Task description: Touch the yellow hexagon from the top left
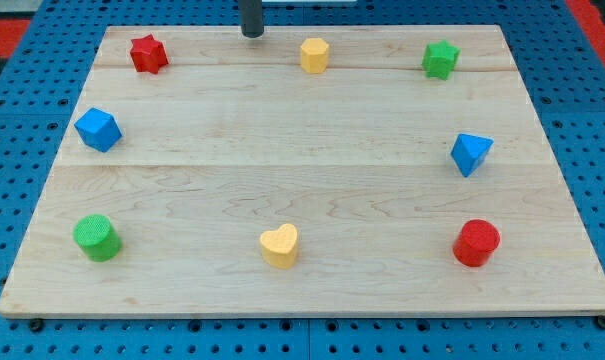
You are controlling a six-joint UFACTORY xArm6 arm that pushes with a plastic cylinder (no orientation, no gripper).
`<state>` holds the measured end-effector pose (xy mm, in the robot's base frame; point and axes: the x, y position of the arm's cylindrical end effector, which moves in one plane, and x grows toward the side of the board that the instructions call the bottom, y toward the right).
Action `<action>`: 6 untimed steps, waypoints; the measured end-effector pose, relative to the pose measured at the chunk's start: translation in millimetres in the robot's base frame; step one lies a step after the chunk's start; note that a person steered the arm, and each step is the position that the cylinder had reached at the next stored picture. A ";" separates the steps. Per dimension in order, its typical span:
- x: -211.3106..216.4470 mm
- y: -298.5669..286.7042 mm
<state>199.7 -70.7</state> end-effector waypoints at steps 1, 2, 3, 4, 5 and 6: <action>0.0 1.5; 0.0 7.5; 0.1 14.8; 0.1 22.2; 6.2 47.7; 45.8 40.1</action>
